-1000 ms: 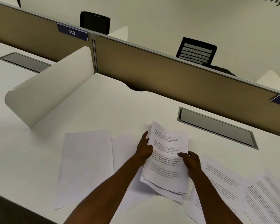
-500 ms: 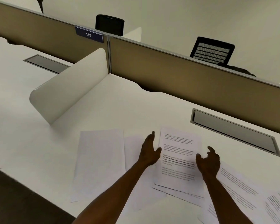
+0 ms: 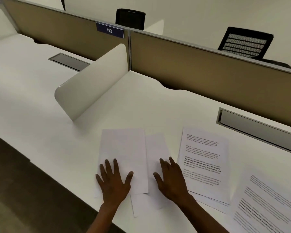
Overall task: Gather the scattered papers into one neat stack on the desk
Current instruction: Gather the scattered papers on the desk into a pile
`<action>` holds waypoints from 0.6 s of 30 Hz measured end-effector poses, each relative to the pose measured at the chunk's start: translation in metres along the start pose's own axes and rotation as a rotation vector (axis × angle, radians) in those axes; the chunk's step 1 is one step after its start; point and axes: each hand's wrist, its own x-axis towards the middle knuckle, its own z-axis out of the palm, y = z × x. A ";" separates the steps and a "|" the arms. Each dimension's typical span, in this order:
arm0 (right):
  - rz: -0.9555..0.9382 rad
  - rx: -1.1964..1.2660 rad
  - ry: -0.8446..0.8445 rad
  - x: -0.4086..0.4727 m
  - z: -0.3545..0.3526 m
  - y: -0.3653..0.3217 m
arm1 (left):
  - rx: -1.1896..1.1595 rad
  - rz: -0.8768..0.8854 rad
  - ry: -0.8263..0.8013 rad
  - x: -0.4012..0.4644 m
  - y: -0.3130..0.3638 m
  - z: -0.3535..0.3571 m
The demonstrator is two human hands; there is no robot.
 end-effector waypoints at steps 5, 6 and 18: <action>0.042 0.124 -0.093 0.000 0.016 -0.022 | -0.020 0.007 0.006 -0.011 -0.002 0.000; 0.073 0.200 -0.116 0.002 0.017 -0.028 | -0.039 0.016 0.022 -0.013 -0.002 -0.001; 0.104 -0.034 -0.275 0.021 0.013 -0.033 | -0.342 -0.111 0.008 -0.031 0.017 0.000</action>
